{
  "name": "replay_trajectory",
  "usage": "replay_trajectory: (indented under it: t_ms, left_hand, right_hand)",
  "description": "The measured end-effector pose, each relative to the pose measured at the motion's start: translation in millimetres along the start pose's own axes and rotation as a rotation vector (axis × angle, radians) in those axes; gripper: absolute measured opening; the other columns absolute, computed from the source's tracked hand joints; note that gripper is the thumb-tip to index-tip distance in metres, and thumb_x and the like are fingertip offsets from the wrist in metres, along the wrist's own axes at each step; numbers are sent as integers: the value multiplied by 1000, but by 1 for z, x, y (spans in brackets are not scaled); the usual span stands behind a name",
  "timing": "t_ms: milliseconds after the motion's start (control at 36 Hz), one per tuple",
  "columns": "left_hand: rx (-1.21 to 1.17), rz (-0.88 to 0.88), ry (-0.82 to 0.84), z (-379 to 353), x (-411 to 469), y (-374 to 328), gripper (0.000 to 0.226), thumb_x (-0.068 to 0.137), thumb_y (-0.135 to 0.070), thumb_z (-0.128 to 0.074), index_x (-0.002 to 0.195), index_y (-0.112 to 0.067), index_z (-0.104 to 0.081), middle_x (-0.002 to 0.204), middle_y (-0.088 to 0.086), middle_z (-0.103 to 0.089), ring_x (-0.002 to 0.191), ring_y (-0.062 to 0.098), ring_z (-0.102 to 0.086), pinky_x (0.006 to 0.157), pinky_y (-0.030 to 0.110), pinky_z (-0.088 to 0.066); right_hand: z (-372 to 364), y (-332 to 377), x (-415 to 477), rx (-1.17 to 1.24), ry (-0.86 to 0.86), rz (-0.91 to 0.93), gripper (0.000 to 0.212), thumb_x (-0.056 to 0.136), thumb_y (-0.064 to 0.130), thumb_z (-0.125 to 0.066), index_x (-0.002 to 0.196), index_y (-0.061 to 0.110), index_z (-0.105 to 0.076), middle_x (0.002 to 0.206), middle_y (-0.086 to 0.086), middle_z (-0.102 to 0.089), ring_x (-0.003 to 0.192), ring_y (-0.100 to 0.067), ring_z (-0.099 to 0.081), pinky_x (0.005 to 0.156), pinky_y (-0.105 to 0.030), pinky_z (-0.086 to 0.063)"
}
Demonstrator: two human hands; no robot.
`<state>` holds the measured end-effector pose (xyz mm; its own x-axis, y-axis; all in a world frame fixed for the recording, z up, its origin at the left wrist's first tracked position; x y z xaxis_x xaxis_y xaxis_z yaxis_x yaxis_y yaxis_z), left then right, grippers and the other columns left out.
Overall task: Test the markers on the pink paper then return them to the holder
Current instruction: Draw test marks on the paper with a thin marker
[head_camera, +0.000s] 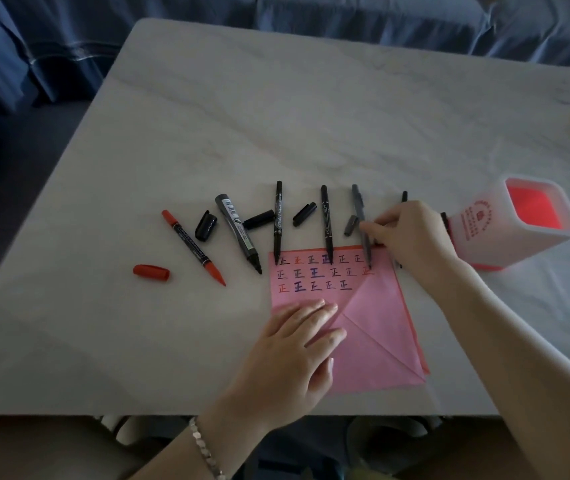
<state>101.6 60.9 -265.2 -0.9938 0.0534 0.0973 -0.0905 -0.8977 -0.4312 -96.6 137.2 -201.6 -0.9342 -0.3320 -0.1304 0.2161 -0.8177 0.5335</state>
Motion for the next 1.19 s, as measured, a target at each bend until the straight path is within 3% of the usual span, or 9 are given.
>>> replay_trajectory:
  t_ms: [111,278,444,528,611,750,861,944,1194]
  left_hand:
    - [10,-13,-12,-1,0,0,36,85,-32,-44,117,-24,-58,131,0,-56,127,13,-39,112,29,-20]
    - [28,-9,-2,-1,0,1,35,85,-33,-42,118,-26,-54,131,-2,-56,127,13,-42,111,30,-21]
    - [25,-12,-14,0,-1,0,35,85,-33,-43,117,-25,-54,130,-2,-56,126,13,-41,110,30,-22]
    - [22,-14,-17,0,-1,-1,35,85,-33,-44,117,-25,-53,129,-2,-56,126,13,-41,110,31,-23]
    - [19,-10,-19,0,-1,-1,36,85,-33,-44,118,-25,-53,129,-2,-57,126,12,-39,110,30,-23]
    - [10,-13,-24,2,-1,-1,36,85,-32,-45,119,-24,-54,130,-1,-56,127,12,-40,111,29,-22]
    - [13,-6,-1,2,-2,-1,35,85,-34,-44,118,-26,-53,131,-2,-55,128,12,-40,112,30,-19]
    - [31,7,21,4,-2,-2,35,86,-35,-42,117,-26,-58,131,-1,-56,127,13,-42,111,29,-18]
    - [45,39,64,5,-2,-2,36,87,-40,-40,114,-29,-60,130,-3,-57,125,12,-40,110,27,-15]
  right_hand:
    - [12,-19,-1,-13,-151,-21,21,80,27,-66,95,11,-68,85,-6,-66,78,-23,-60,67,-31,-47]
    - [12,-39,5,-93,-94,-89,30,83,25,-64,109,11,-59,85,-4,-64,73,-22,-58,54,-24,-41]
    - [6,-32,13,-160,-46,-142,29,78,27,-67,92,1,-64,79,-13,-67,73,-33,-64,69,-39,-55]
    - [9,-32,11,20,4,-187,25,76,27,-68,77,2,-68,61,-14,-64,51,-25,-59,56,-30,-51]
    - [17,-31,-1,284,-19,-218,11,81,24,-64,83,14,-69,54,-6,-56,43,-15,-49,43,-19,-44]
    - [19,-36,-34,642,-101,-203,12,83,17,-62,71,19,-63,60,0,-55,52,-8,-48,53,-16,-47]
    - [12,-45,-61,652,-223,-121,18,83,11,-59,78,-6,-58,55,-10,-59,43,-13,-51,55,-30,-47]
    - [3,-45,-77,649,-264,-30,16,85,16,-58,74,5,-54,46,-2,-59,40,-7,-57,46,-16,-49]
    - [-20,-33,-84,728,-259,124,3,80,26,-58,78,26,-60,62,8,-70,57,-10,-66,51,-17,-52]
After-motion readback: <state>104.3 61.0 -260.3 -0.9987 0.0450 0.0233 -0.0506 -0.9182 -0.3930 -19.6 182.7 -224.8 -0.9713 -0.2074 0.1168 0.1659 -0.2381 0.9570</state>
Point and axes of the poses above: each hand's wrist, its own x-axis towards the middle knuckle, its own z-axis out of the back of the hand, y = z × x, the point moved 3 cm from there along x, towards the middle knuckle
